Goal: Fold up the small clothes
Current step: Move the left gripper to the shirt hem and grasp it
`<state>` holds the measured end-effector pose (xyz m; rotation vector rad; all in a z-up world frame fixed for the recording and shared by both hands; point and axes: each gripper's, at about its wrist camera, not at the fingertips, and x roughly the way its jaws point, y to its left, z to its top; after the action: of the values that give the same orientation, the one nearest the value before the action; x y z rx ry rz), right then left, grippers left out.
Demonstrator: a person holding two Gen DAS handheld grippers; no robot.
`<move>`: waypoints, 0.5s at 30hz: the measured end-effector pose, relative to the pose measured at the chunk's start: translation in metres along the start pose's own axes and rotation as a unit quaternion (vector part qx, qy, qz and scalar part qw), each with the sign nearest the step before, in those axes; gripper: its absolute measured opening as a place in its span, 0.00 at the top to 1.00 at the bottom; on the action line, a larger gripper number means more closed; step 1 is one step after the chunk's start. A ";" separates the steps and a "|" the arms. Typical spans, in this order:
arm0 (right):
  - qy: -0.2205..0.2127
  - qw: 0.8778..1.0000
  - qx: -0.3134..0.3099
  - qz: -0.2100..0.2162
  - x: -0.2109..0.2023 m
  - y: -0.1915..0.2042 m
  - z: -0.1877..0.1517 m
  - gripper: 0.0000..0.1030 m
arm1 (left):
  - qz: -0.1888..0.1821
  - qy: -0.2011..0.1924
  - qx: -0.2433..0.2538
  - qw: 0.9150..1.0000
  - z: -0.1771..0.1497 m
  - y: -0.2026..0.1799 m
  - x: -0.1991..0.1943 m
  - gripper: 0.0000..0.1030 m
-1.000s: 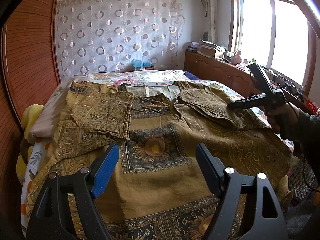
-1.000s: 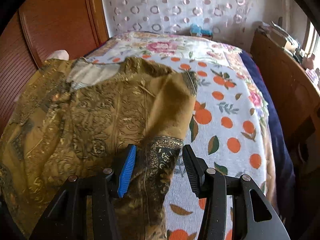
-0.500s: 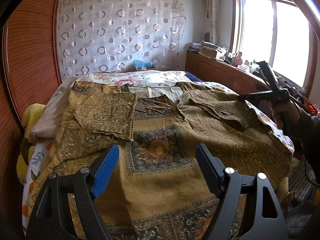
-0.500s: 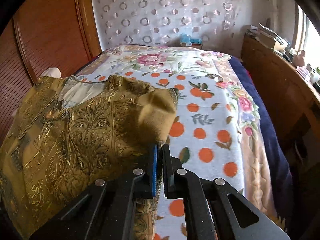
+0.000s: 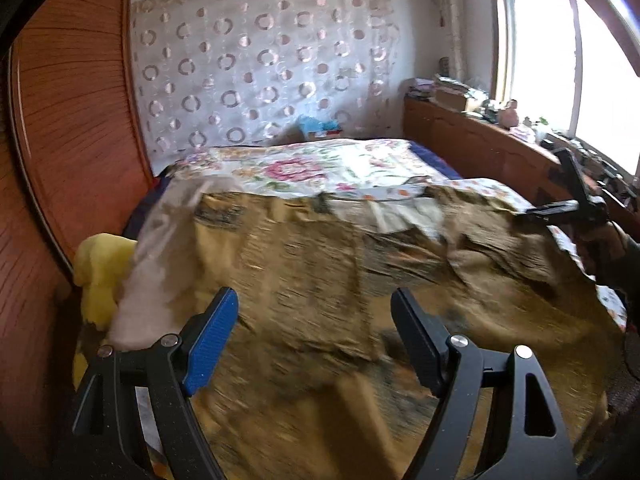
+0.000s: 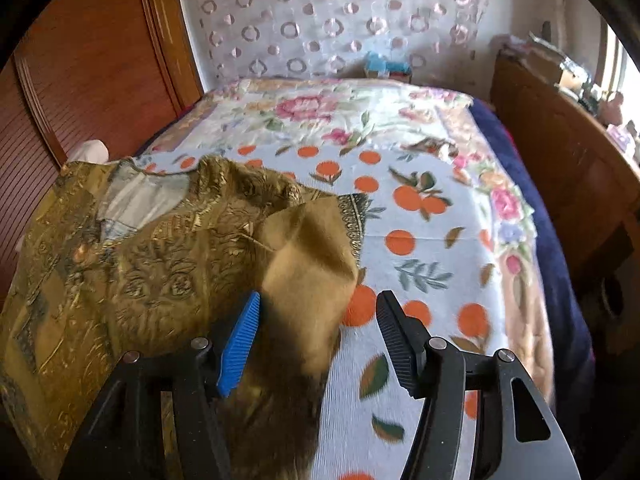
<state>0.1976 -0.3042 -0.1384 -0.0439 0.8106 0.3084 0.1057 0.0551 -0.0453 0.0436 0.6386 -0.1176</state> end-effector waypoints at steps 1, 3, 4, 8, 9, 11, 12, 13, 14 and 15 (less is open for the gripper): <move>0.002 1.000 -0.002 0.002 0.004 -0.001 0.003 0.40 | 0.004 0.003 -0.003 1.000 0.002 0.007 0.004 0.23; 0.000 1.000 -0.013 0.002 0.010 0.000 0.007 0.40 | 0.011 0.009 -0.005 1.000 0.009 0.018 0.013 0.23; 0.000 1.000 -0.021 -0.002 0.012 0.000 0.009 0.40 | 0.015 0.012 -0.005 1.000 0.012 0.024 0.017 0.23; 0.004 0.999 -0.046 -0.006 0.021 0.000 0.020 0.40 | 0.028 0.028 -0.008 0.999 0.024 0.044 0.040 0.23; 0.003 0.999 -0.051 -0.006 0.024 0.001 0.022 0.40 | 0.029 0.034 -0.010 0.999 0.027 0.050 0.048 0.23; 0.000 0.998 -0.059 -0.002 0.026 0.001 0.022 0.41 | 0.034 0.044 -0.011 0.998 0.032 0.058 0.061 0.23; -0.002 0.998 -0.062 -0.001 0.026 0.001 0.022 0.41 | 0.036 0.048 -0.010 0.998 0.034 0.061 0.066 0.23; -0.005 0.998 -0.064 0.000 0.026 0.001 0.021 0.42 | 0.039 0.050 -0.008 0.998 0.035 0.063 0.070 0.23; -0.009 0.998 -0.066 0.002 0.026 0.000 0.020 0.42 | 0.043 0.053 -0.008 0.998 0.037 0.065 0.075 0.23; -0.013 0.998 -0.067 0.004 0.027 -0.001 0.019 0.42 | 0.045 0.057 -0.008 0.997 0.038 0.068 0.081 0.23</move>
<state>0.2286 -0.2951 -0.1446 -0.1614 0.7629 0.3686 0.2010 0.1122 -0.0629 0.0645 0.7513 -0.0227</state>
